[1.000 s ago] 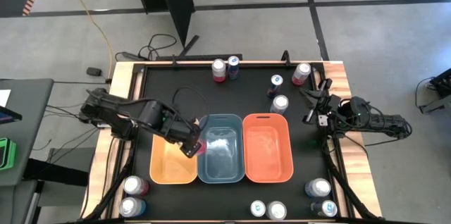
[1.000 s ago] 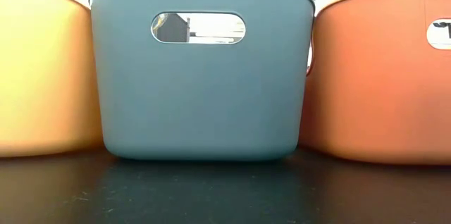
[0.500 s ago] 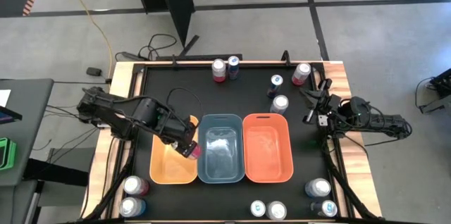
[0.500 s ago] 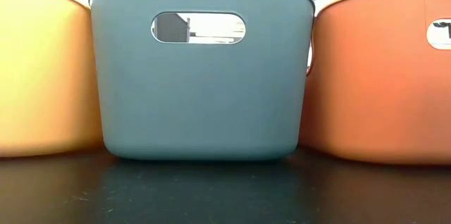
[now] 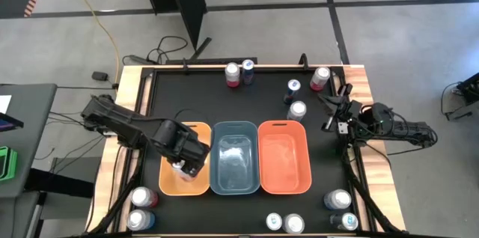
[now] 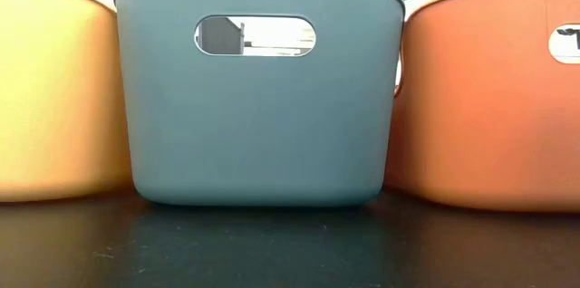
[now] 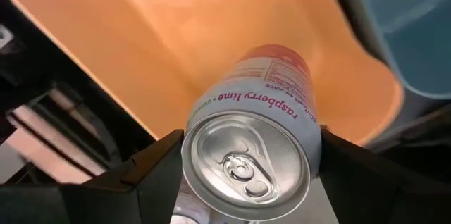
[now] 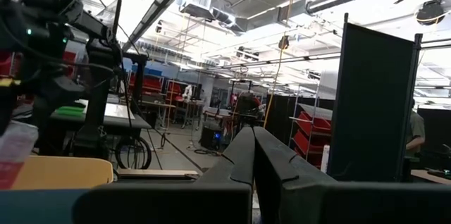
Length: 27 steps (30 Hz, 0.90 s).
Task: Sort soda cans
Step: Put the top left pink-white soda can into the yellow bin
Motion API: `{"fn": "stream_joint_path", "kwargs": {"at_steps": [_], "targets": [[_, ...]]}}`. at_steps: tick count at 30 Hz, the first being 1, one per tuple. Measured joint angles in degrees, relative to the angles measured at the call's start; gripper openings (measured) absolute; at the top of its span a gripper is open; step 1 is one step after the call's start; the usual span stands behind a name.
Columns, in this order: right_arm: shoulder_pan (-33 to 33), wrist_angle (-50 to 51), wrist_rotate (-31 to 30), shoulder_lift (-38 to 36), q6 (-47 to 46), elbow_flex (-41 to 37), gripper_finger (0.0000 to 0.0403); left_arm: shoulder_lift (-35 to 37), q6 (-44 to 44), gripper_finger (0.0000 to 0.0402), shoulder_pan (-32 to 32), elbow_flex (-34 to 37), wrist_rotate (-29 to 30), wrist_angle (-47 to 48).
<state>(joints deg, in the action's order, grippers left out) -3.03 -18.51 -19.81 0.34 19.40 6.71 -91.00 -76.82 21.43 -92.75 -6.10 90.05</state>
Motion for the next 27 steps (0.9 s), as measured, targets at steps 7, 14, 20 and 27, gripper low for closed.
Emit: {"fn": "stream_joint_path", "kwargs": {"at_steps": [7,14,20,27], "targets": [[0.0,-0.1,0.0,0.0,0.0,0.0,0.0022,0.0,-1.9,0.0278,0.3,5.6,0.9,0.0],[0.0,-0.2,0.0,0.0,0.0,0.0,0.0022,0.0,-2.4,0.0278,0.3,9.0,5.5,-0.1],[0.0,-0.2,0.0,0.0,0.1,0.0,0.0022,0.0,-2.9,0.0278,-0.3,10.8,10.4,-0.1],[0.0,-0.2,0.0,0.0,0.1,0.0,0.0022,0.0,-0.7,0.0278,-2.9,12.8,12.7,-0.1]]}}
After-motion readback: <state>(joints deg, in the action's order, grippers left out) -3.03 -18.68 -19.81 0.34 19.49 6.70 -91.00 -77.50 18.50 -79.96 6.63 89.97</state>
